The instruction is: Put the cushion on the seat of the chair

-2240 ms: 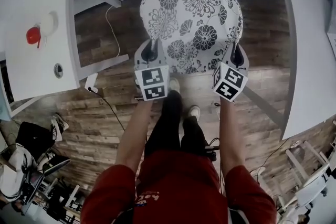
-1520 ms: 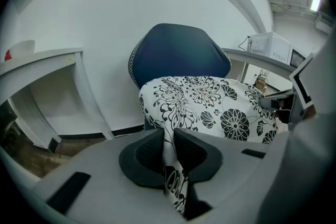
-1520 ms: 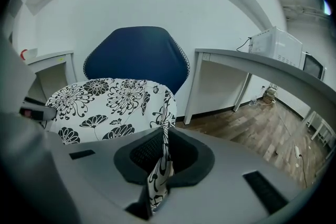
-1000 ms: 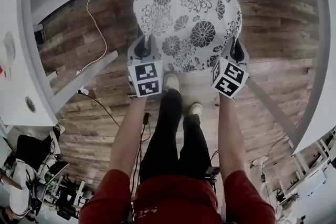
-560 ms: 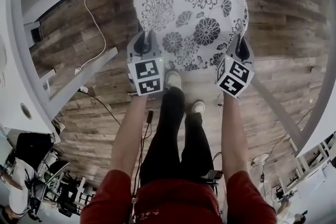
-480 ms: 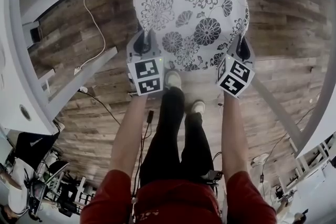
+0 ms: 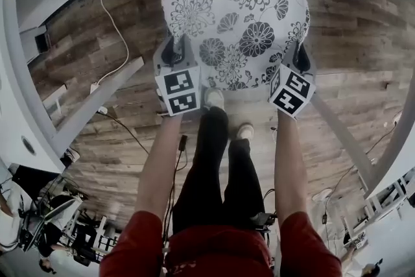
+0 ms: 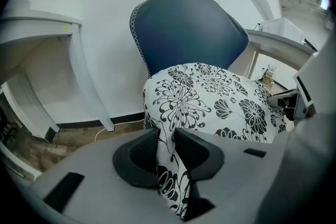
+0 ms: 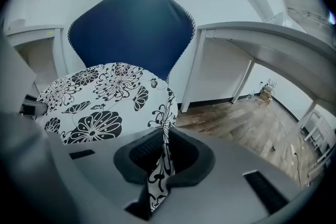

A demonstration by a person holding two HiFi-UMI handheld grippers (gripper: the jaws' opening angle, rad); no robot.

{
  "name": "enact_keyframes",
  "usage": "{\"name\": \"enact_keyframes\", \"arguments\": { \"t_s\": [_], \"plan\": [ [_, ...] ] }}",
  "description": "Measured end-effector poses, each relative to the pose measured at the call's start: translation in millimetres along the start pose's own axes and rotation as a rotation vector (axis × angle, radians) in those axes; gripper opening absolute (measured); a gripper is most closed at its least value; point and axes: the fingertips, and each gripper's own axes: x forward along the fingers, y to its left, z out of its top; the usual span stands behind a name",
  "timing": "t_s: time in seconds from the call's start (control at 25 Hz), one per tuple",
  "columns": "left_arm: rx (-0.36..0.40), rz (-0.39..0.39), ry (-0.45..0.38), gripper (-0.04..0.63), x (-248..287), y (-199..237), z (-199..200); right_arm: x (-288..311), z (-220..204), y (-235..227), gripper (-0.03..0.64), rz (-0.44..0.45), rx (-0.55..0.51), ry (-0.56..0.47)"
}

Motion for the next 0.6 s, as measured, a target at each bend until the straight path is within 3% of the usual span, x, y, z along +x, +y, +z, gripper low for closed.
{"name": "enact_keyframes", "arguments": {
  "t_s": [0.6],
  "plan": [
    [0.013,0.015,0.035,0.192,18.0,10.6,-12.8,17.6,-14.2,-2.7,0.07,0.001,0.042,0.035]
  ]
}}
